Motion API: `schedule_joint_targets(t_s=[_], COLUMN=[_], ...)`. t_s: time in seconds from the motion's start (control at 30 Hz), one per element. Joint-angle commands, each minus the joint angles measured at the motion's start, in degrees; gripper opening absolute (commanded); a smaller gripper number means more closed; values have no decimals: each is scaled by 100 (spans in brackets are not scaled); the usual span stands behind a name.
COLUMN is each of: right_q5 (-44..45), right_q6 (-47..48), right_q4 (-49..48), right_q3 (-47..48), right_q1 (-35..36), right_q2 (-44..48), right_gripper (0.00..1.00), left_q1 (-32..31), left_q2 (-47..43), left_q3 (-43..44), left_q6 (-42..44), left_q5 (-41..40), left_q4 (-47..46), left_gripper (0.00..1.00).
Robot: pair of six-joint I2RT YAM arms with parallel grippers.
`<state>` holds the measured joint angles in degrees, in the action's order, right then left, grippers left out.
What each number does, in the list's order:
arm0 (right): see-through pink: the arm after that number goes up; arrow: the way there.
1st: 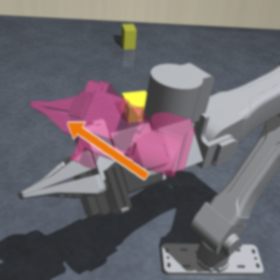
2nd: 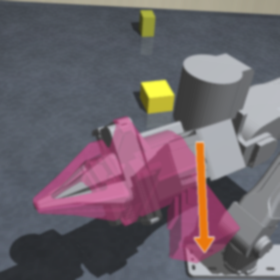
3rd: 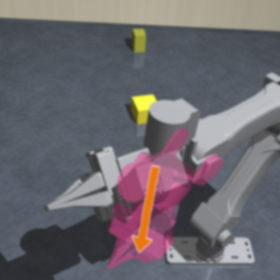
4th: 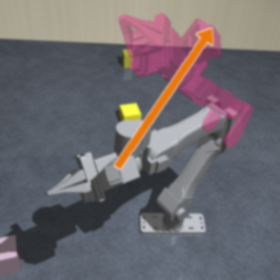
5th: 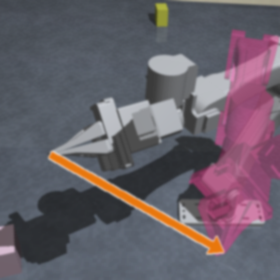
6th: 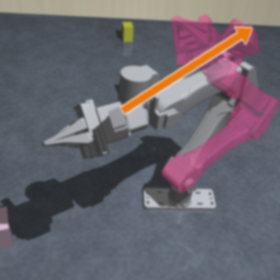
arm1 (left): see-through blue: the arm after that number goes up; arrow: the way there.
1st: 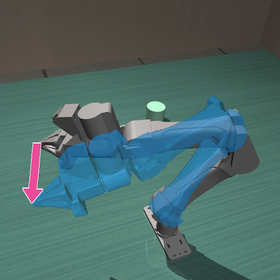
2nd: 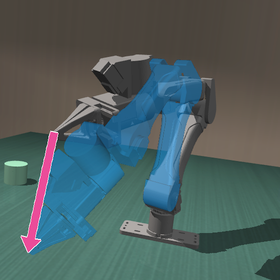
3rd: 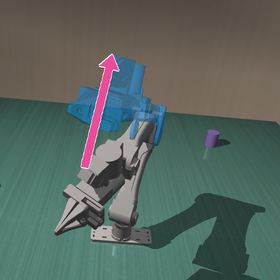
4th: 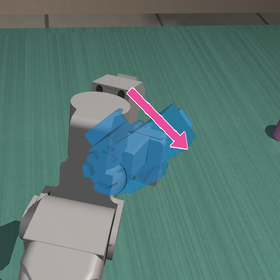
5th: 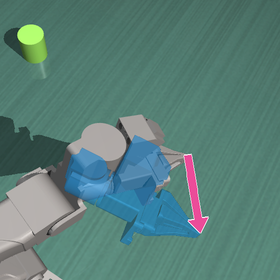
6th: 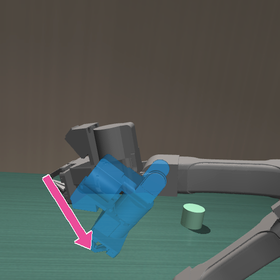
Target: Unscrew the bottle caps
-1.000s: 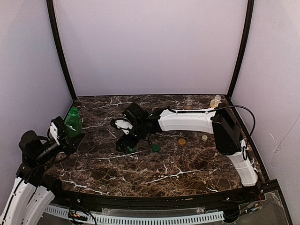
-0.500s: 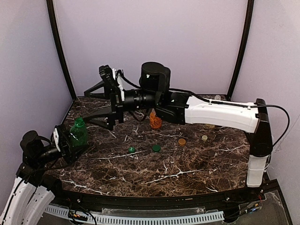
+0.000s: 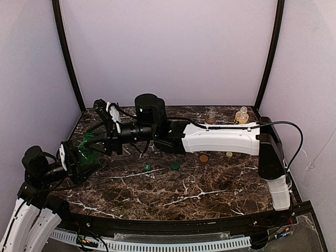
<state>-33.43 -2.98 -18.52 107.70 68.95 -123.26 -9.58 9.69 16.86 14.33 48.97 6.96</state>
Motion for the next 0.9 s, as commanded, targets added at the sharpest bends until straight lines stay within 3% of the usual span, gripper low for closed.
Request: schedule_joint_targets(t_s=[0.0,0.07,0.17,0.2,0.4,0.43,0.47,0.5,0.57,0.77,0.87], right_q5=[103,66,62,80,-172,-236,-296,-370,-455,8,1001], right_q6=[-231,-252,-197,-167,-31,15,120,193,259,595,813], right_q4=[-394,-326,-155,-119,317,430,548,674,987,1535,1813], right_q3=[247,302,391,385,461,486,524,549,619,579,633], right_q1=[-13,-13,-19,-26,-135,-178,-235,-296,-416,-924,-1153], right_q2=[-90,-132,-183,-174,-107,-79,-56,-28,16,110,-21], right_gripper=[49,39,7,0,0,0,0,0,0,0,0], left_q1=[26,20,22,20,24,22,20,25,27,25,30], left_q2=[41,46,50,55,16,7,-22,-39,-91,-236,-297], left_q3=[116,116,108,107,97,80,67,37,9,-32,-94], left_q6=[64,69,76,73,-162,-182,-232,-252,-247,109,149], left_q5=[128,138,140,126,-137,-188,-323,-475,-673,-1266,-1609], left_q4=[77,77,67,53,-30,-38,-44,-49,-42,229,241], left_gripper=[16,16,16,16,19,38,50,79,96,99,99])
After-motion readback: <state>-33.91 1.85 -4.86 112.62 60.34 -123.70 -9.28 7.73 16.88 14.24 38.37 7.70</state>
